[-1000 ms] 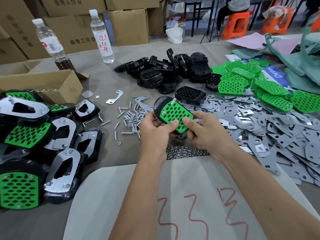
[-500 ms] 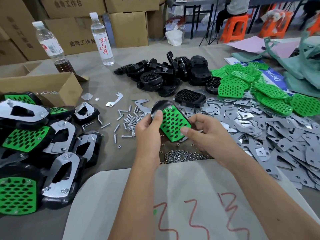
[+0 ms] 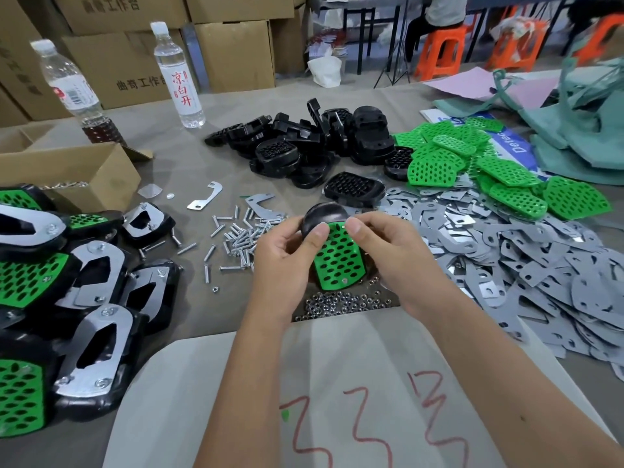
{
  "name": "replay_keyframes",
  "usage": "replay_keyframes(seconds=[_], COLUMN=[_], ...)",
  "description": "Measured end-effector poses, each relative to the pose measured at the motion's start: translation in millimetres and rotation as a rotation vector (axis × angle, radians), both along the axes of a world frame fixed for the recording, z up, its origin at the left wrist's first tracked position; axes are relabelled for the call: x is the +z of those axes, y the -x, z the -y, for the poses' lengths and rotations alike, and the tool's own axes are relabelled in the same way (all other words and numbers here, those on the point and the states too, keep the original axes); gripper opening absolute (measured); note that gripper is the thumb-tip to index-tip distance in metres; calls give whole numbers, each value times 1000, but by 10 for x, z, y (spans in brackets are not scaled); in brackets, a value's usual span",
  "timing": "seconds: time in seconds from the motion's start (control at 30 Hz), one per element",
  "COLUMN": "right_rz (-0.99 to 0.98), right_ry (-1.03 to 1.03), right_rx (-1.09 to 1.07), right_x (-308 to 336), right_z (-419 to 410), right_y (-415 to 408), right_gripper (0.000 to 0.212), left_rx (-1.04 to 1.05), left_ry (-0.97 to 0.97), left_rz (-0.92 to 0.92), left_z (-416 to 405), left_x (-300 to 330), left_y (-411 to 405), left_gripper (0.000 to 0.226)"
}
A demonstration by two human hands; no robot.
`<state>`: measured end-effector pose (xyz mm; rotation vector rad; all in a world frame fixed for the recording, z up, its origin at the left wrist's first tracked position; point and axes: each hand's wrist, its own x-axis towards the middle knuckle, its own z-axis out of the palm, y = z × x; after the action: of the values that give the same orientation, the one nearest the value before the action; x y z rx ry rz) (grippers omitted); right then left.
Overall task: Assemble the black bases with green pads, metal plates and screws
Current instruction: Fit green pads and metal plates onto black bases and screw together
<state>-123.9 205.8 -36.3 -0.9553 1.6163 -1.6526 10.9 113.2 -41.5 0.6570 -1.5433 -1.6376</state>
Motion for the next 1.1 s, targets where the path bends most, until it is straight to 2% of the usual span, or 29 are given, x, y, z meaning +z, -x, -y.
replay_keyframes(seconds=[0.1,0.23,0.37,0.53,0.7,0.83,1.0,1.1], right_rz=[107,236,253,263,221,282,210,246], right_ry=[-38,23,-7,-17,-6,-2,14,33], right_rx=[21,168,134,120,108,80,77,-5], right_x=[19,2,0,13,7,17,6,4], right_z=[-26,-93,-70,-64,-61,-54,-35,-4], right_y=[79,158,130,145,130,131,101,73], right_gripper=[30,30,23,33,25,29,30,25], left_rx=[-20,-37,-14,-26,-17,-14,14,38], left_ry=[13,44,81,72,31,15,-40,-47], left_rz=[-9,-14,16,34,32,25,5,26], left_z=[-31,-20,-17,-19,-19,-32,-57,-90], left_x=[23,35,18,4,-12,-4,-8,-8], left_y=[15,2,6,4,-1,23,32,102], left_gripper=[17,22,22,21,22,21,26,30])
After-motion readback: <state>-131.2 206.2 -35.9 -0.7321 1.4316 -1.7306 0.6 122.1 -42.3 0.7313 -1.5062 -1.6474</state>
